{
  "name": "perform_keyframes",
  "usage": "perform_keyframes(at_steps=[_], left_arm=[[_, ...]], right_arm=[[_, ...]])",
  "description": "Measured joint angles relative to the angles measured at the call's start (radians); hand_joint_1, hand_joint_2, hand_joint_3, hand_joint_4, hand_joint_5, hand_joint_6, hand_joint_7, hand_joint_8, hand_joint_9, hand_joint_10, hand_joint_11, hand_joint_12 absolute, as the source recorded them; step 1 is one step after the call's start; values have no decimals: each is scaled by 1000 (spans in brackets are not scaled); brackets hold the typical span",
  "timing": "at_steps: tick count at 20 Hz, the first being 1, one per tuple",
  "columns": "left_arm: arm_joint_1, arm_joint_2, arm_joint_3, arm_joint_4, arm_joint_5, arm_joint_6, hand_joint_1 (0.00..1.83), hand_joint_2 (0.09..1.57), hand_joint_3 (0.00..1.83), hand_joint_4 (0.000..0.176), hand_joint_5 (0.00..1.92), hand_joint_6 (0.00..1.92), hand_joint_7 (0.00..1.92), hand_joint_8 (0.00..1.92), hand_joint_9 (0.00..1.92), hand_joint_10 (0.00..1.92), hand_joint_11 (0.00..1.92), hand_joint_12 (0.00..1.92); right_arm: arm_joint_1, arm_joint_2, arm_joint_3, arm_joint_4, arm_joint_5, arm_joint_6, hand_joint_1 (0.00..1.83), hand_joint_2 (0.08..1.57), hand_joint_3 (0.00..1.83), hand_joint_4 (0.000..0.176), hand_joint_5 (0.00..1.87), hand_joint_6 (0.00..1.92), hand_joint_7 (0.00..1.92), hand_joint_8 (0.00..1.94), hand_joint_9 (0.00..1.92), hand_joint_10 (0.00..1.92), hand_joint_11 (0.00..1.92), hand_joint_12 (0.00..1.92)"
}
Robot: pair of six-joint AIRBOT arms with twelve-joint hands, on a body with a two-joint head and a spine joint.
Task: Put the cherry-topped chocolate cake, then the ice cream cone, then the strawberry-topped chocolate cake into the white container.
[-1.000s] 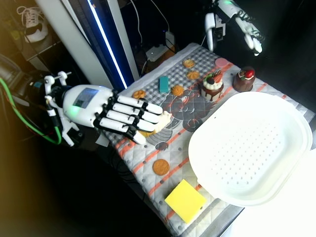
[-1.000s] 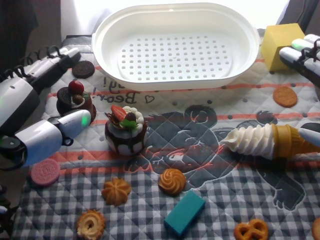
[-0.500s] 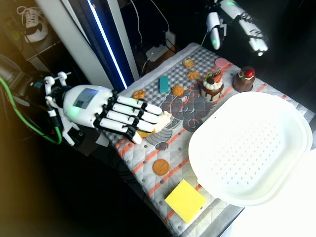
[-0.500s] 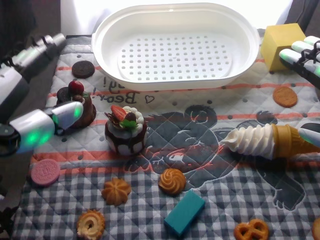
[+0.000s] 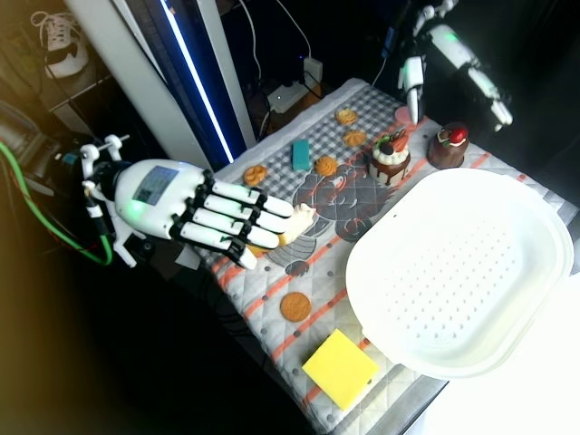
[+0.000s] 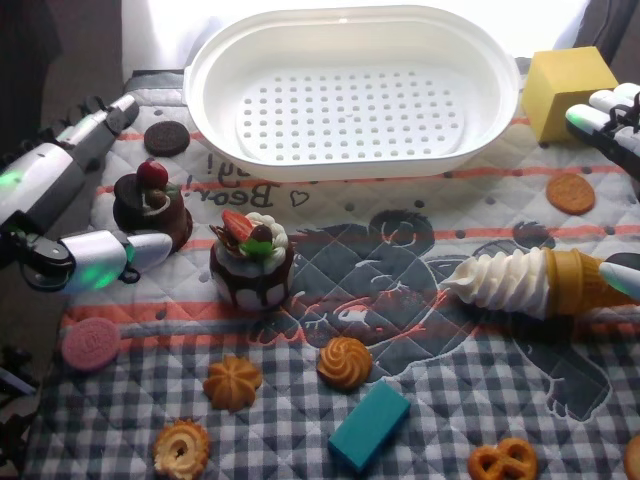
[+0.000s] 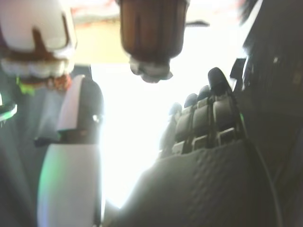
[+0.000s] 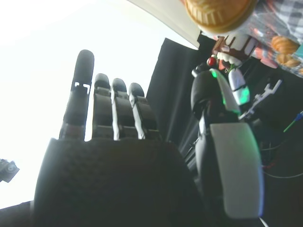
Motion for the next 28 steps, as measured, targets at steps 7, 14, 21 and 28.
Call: perform_keyframes(at_steps=[7, 14, 21, 28], left_arm=[[-43, -67, 80, -66, 83, 88, 1278, 1210, 8, 0, 626, 138, 686, 1251, 538, 1578, 543, 1918], [-52, -39, 10, -4, 39, 84, 1169, 1298, 0, 0, 519, 1471, 763, 1523, 572, 1567, 533, 1921], [-180, -3, -3, 104, -12, 83, 1320, 1283, 0, 0, 499, 1464, 679, 1539, 710, 1584, 518, 1777], [-411, -138, 186, 86, 228, 173, 1143, 1288, 0, 0, 573, 1486, 741, 1463, 523, 1239, 296, 1728]], right_arm=[[-7, -4, 0, 8, 7, 4, 567, 1251, 0, 26, 0, 0, 0, 0, 14, 44, 0, 993], [-18, -8, 0, 11, 9, 11, 493, 1261, 0, 0, 0, 0, 0, 0, 4, 0, 0, 713], [-19, -8, 0, 8, 10, 15, 508, 1272, 0, 0, 0, 0, 0, 0, 63, 28, 0, 933], [-19, -13, 0, 8, 10, 20, 545, 1279, 1, 0, 0, 0, 0, 0, 37, 21, 0, 1015]])
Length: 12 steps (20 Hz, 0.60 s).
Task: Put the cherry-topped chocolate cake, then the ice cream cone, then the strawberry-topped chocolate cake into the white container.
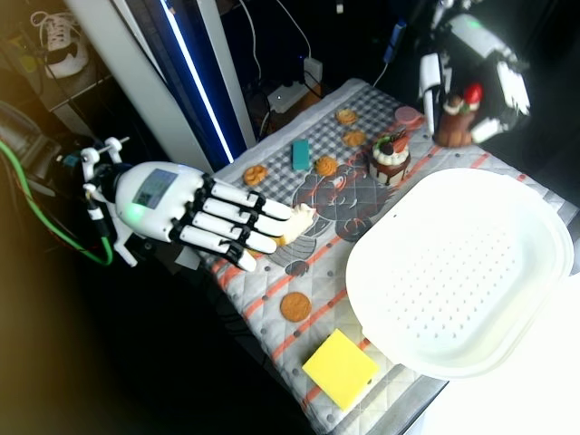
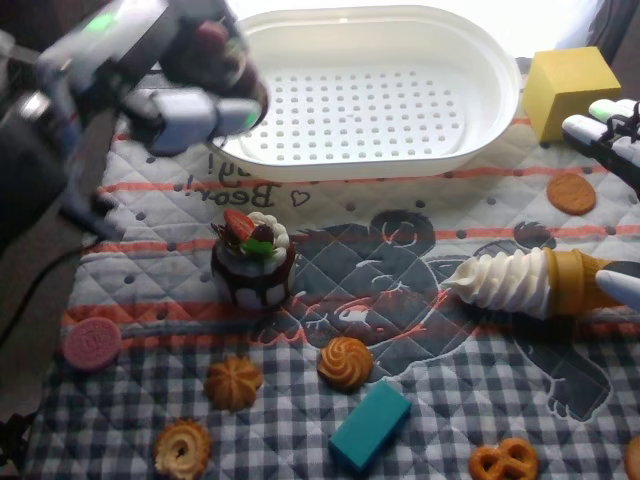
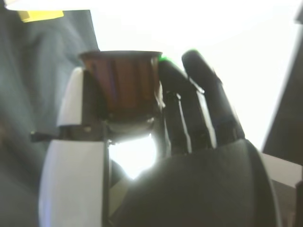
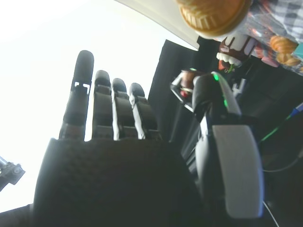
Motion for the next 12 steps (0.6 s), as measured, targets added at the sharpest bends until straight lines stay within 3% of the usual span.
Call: perform_keyframes(at_steps=[1, 2, 5, 8, 9, 11, 12], left_arm=[[-16, -24, 27, -24, 23, 39, 1122, 1299, 1, 0, 589, 1478, 696, 1522, 505, 1290, 343, 1785], [-21, -39, 44, -51, 41, 72, 1262, 1290, 1, 0, 580, 1428, 633, 1547, 651, 1569, 478, 1863], [-45, -105, 129, -154, 151, 175, 1298, 1296, 1, 0, 545, 1433, 622, 1555, 682, 1682, 536, 1920], [-64, -156, 236, -225, 205, 182, 1301, 1306, 1, 0, 494, 1522, 634, 1581, 663, 1668, 459, 1921], [-66, -171, 266, -247, 216, 183, 1298, 1309, 1, 0, 500, 1516, 637, 1589, 635, 1682, 427, 1921], [-76, -195, 299, -282, 249, 198, 1315, 1299, 0, 0, 453, 1487, 676, 1538, 684, 1648, 506, 1882], [-76, -209, 316, -298, 256, 203, 1294, 1277, 0, 0, 355, 1123, 660, 1511, 515, 1422, 428, 1834]], right_arm=[[0, -3, 0, 0, 1, 1, 561, 1287, 1, 0, 0, 0, 0, 0, 57, 27, 0, 1092], [-6, -5, 1, 0, 3, 2, 550, 1297, 2, 7, 0, 0, 0, 0, 76, 31, 0, 1163], [-7, -5, 5, 6, -1, 8, 527, 1304, 0, 5, 0, 0, 0, 0, 74, 26, 0, 1290], [-18, -8, 9, -1, 3, 23, 466, 1300, 0, 24, 0, 0, 0, 0, 50, 12, 0, 1149], [-18, -8, 9, 7, -3, 32, 463, 1299, 0, 27, 0, 0, 0, 0, 74, 22, 0, 1275], [-18, -8, 9, 6, 0, 36, 486, 1304, 1, 25, 0, 0, 0, 0, 69, 19, 0, 1297], [-18, -9, 9, 1, 0, 39, 501, 1295, 0, 27, 0, 0, 0, 0, 70, 17, 0, 1255]])
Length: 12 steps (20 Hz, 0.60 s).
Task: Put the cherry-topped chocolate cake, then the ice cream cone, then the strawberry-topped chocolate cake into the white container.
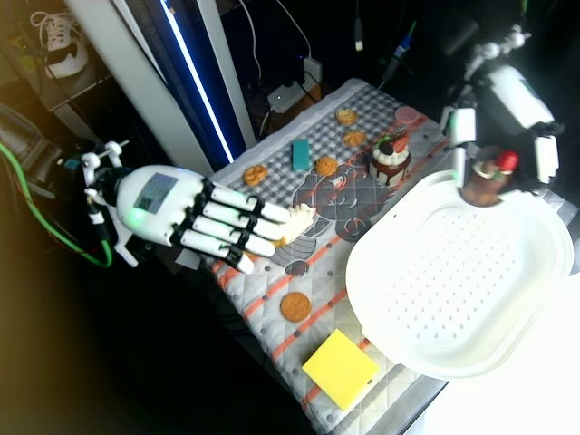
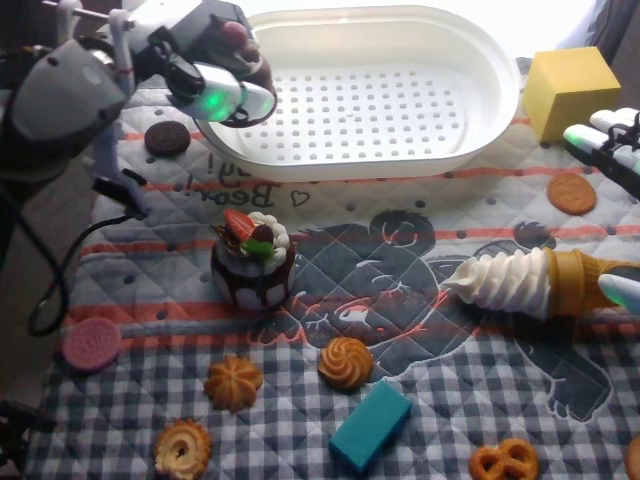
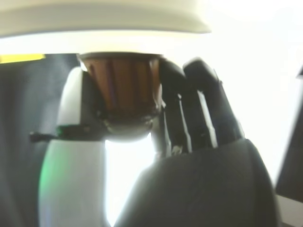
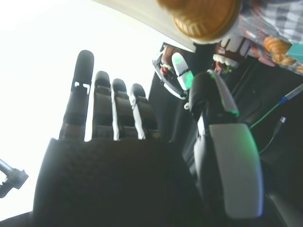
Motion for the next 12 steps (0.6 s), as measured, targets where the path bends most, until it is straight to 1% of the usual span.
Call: perform_keyframes(at_steps=[1, 2, 3, 4, 5, 6, 7, 8, 9, 10, 11, 12], left_arm=[[0, -11, 19, -28, 17, 9, 1282, 1286, 2, 0, 324, 1018, 633, 1537, 442, 1351, 359, 1851], [0, -14, 25, -44, 29, 12, 1218, 1238, 0, 0, 308, 975, 420, 1168, 383, 1308, 245, 1872], [0, -16, 29, -50, 38, 13, 1200, 1225, 0, 0, 268, 912, 364, 901, 361, 1241, 201, 1827], [0, -20, 35, -56, 40, 13, 1217, 1212, 0, 0, 237, 798, 339, 639, 332, 1097, 134, 1756], [0, -23, 40, -60, 39, 13, 1192, 1206, 0, 5, 207, 680, 338, 426, 276, 983, 100, 1718], [1, -23, 40, -60, 40, 13, 1124, 1190, 0, 34, 174, 464, 290, 204, 153, 748, 19, 1619], [2, -23, 38, -60, 40, 13, 1070, 1185, 0, 63, 155, 308, 251, 81, 70, 650, 3, 1567], [2, -19, 27, -52, 36, 13, 981, 1163, 0, 108, 112, 201, 147, 22, 26, 449, 0, 1401], [2, -10, 4, -34, 31, 13, 875, 1149, 0, 117, 68, 92, 39, 4, 4, 155, 0, 1076], [1, 1, -23, -10, 23, 13, 873, 1150, 0, 119, 57, 38, 7, 0, 0, 30, 0, 761], [0, 13, -52, 25, 12, 8, 838, 1148, 1, 144, 27, 12, 1, 0, 0, 5, 0, 151], [0, 29, -80, 74, -1, -29, 840, 1152, 3, 150, 20, 6, 0, 0, 0, 0, 0, 29]], right_arm=[[0, 0, 0, -6, 0, 0, 508, 1290, 0, 25, 0, 0, 0, 0, 75, 19, 0, 1249], [0, 0, 0, -7, 0, 0, 527, 1288, 0, 31, 0, 0, 0, 0, 78, 19, 0, 1302], [0, 0, 0, 0, -1, 0, 523, 1290, 0, 42, 0, 0, 0, 0, 74, 16, 0, 1272], [0, 0, 0, 7, 0, 0, 533, 1290, 0, 30, 0, 0, 0, 0, 72, 15, 0, 1272], [0, 0, 0, 4, 1, 3, 516, 1294, 1, 41, 0, 0, 0, 0, 71, 13, 0, 1222], [0, 0, 0, -2, 0, 5, 495, 1293, 0, 46, 0, 0, 0, 0, 71, 12, 0, 1220], [0, -1, 0, -3, 0, 5, 492, 1295, 1, 46, 0, 0, 0, 0, 67, 10, 0, 1221], [0, -1, 0, -2, 0, 6, 511, 1294, 0, 45, 0, 0, 0, 0, 72, 12, 0, 1229], [0, -1, 0, -1, 0, 7, 541, 1295, 0, 47, 0, 0, 0, 0, 75, 13, 0, 1236], [0, -1, 0, 0, 0, 7, 530, 1295, 0, 40, 0, 0, 0, 0, 81, 15, 0, 1232], [0, -1, 0, 0, 0, 7, 531, 1290, 0, 25, 0, 0, 0, 0, 72, 11, 0, 1236], [0, -1, 0, -1, 1, 7, 526, 1288, 0, 22, 0, 0, 0, 0, 68, 8, 0, 1213]])
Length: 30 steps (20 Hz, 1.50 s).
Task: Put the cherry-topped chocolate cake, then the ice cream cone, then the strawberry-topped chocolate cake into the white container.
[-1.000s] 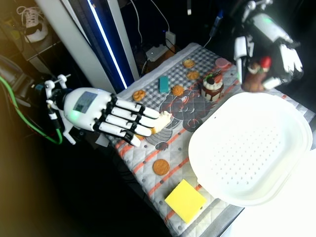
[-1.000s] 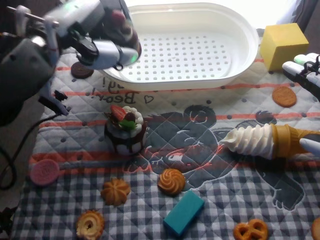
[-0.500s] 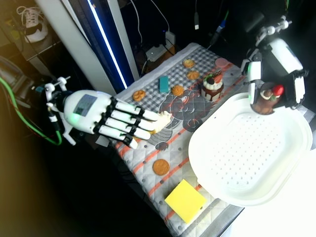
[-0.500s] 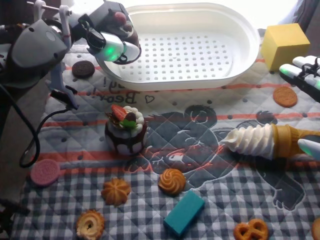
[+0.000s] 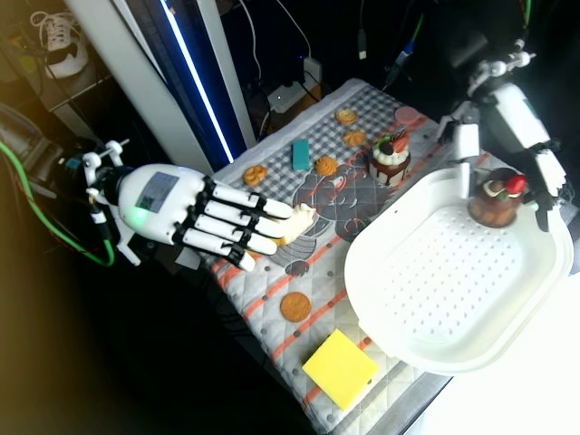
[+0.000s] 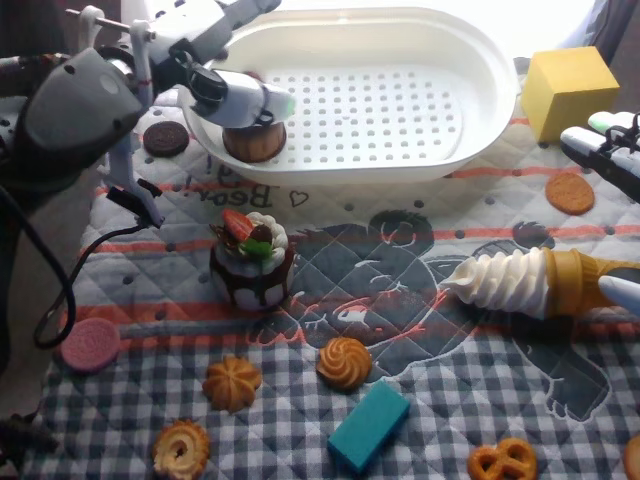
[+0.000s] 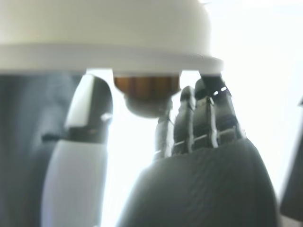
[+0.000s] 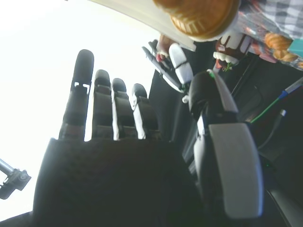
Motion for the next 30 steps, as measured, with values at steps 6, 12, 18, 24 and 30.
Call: perform_keyframes(at_steps=[6, 12, 18, 24, 30], left_arm=[[19, 139, -158, 180, -127, -155, 673, 1094, 0, 151, 0, 0, 0, 0, 0, 0, 64, 34], [183, 278, -322, 322, -303, -385, 754, 1167, 12, 166, 0, 0, 0, 0, 38, 7, 2, 645], [392, 368, -425, 415, -571, -701, 791, 1209, 3, 152, 59, 16, 44, 4, 125, 62, 0, 1384], [494, 413, -506, 452, -776, -706, 819, 1250, 2, 102, 67, 2, 77, 3, 97, 40, 0, 822], [538, 424, -521, 444, -819, -724, 818, 1293, 4, 94, 57, 1, 75, 2, 70, 22, 0, 902]], right_arm=[[0, 0, 0, -2, 0, 0, 500, 1293, 0, 26, 0, 0, 0, 0, 71, 14, 0, 1185], [0, 0, 11, -14, -10, 22, 553, 1230, 0, 28, 0, 0, 0, 0, 35, 4, 0, 851], [7, -46, 50, -29, -73, 72, 705, 1149, 0, 0, 0, 0, 3, 0, 116, 27, 0, 753], [86, -122, 114, -45, -185, 72, 736, 1144, 0, 26, 0, 0, 61, 12, 83, 30, 0, 1277], [149, -182, 166, -80, -283, 82, 1157, 1246, 2, 0, 649, 1236, 794, 1303, 684, 1517, 656, 1903]])
